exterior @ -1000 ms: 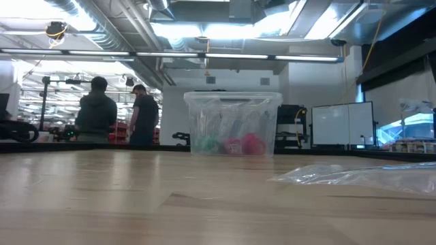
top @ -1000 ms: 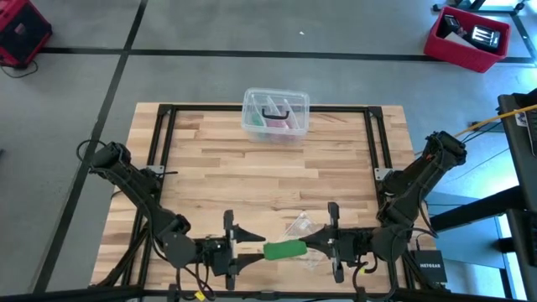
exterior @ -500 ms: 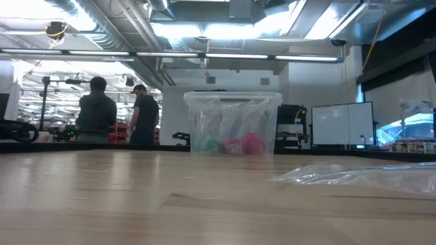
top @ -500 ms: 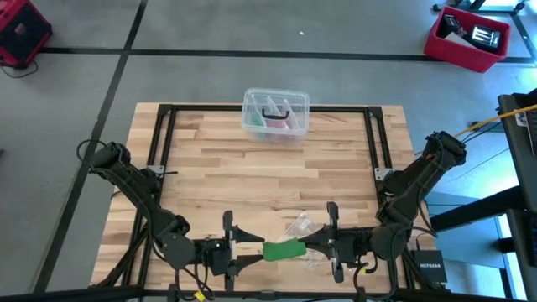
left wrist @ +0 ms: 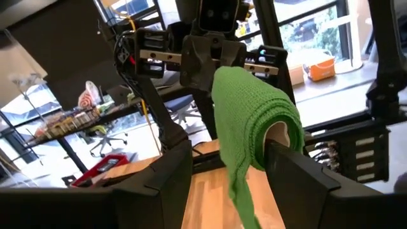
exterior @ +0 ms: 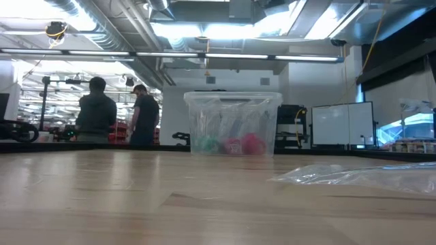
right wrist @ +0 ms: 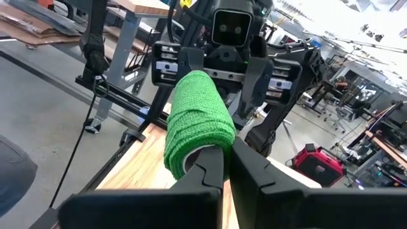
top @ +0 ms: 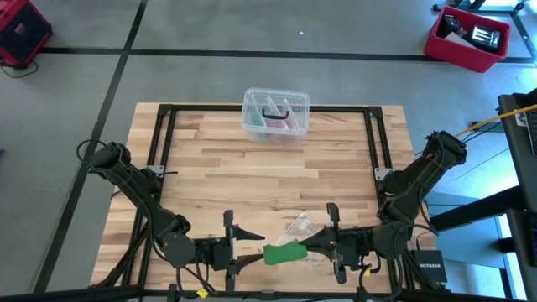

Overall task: Roll bandage
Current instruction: Roll the green bandage

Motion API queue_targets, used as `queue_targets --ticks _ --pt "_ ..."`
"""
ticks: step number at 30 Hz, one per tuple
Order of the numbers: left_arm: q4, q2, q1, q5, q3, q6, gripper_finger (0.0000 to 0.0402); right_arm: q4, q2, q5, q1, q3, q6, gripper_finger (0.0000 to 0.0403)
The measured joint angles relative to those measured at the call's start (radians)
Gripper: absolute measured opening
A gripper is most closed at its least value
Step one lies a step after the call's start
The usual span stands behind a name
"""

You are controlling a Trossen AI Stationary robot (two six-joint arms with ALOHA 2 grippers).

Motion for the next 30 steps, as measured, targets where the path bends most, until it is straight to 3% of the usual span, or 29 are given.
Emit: queue_targets --ticks 8,20,23,28,30 --pt "0.008 0.000 0.012 0.002 0.000 -0.080 0.0184 0.002 -0.001 0.005 0.000 0.000 0.000 0.0012" --pt "-0.046 0.007 0.060 0.000 -0.002 -0.131 0.0177 -0.055 0.031 0.112 -0.039 0.002 0.019 0.0012" --pt "-0.064 0.007 0.064 0.008 -0.002 -0.131 0.0139 -0.049 0.034 0.101 -0.041 0.001 0.063 0.0022" --pt "-0.060 0.006 0.064 0.004 -0.002 -0.086 0.0025 -0.014 0.034 0.086 -0.039 0.001 0.160 0.0052" --pt "-0.049 0.005 0.061 0.004 -0.002 -0.061 0.0016 -0.014 0.034 0.089 -0.038 0.000 0.183 0.0065"
